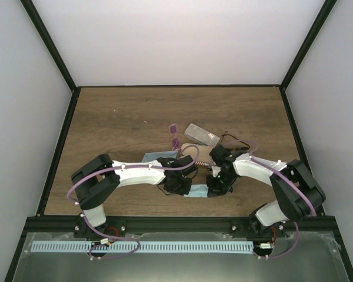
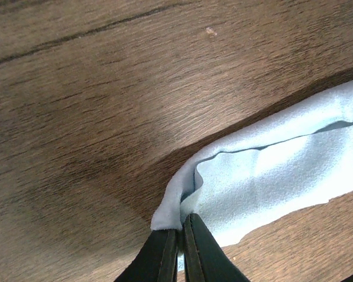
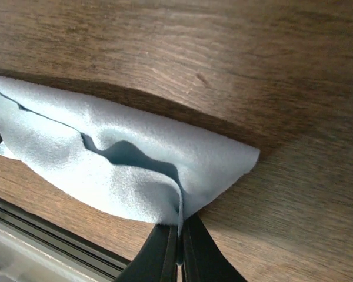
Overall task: Organize the sunglasses
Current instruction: Pick up the glasses cleaning cloth from the center of the board, then place the glasses cleaning cloth in the sunglasses case.
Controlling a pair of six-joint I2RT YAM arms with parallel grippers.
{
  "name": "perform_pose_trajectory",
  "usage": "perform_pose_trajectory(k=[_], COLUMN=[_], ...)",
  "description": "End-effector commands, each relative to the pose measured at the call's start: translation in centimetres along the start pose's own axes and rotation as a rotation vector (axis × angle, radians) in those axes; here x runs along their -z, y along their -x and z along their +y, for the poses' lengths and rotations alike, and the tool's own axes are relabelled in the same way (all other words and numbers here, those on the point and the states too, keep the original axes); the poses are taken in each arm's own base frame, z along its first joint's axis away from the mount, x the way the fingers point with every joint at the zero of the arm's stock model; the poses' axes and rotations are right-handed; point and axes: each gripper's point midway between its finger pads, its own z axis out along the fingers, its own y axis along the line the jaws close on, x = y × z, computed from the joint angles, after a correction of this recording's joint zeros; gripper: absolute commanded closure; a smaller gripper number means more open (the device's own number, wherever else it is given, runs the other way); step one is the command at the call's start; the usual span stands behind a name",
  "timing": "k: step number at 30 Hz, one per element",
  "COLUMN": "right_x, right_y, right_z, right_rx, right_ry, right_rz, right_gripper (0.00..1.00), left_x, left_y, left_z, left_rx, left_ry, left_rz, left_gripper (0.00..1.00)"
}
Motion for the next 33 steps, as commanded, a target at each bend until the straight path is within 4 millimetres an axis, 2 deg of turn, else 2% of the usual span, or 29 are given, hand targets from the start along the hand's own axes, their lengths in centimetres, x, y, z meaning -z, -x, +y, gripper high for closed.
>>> perform_pose_trajectory(k=[1, 7, 14, 20, 25, 33], right_x=[0.9, 3.6, 5.6, 7.6, 8.6, 10.0], right_y=[1.7, 2.9, 3.9, 5.5, 7.0, 10.1], right_z=[-0.3, 1.3, 2.7, 4.0, 4.6, 4.0], right_rx=[0.019, 0.053, 0.076, 0.097, 0.111, 0.102], right_ry=[-0.065, -0.049, -0.046, -0.049, -0.047, -0.038], right_rz=[-0.076, -0.163, -0.21, -0.261, -0.297, -0.343], right_gripper=[0.99, 0.99, 0.99, 0.99, 0.99, 0.99], left_x=[0.1, 2.6, 5.9, 8.5, 9.2, 9.5], left_y=[-0.2, 1.7, 4.9, 7.6, 8.8, 12.2], left_z=[0.8, 0.4, -1.7, -2.6, -2.1, -0.6], left_rx=[-0.015, -0.023, -0.055, -0.076, -0.058, -0.009], left_ry=[0.049, 0.072, 0.075, 0.084, 0.079, 0.079], left_rz=[0.0, -0.082, -0.162, -0.23, -0.249, -0.283], left_gripper=[0.95, 0.95, 0.95, 0.95, 0.95, 0.95])
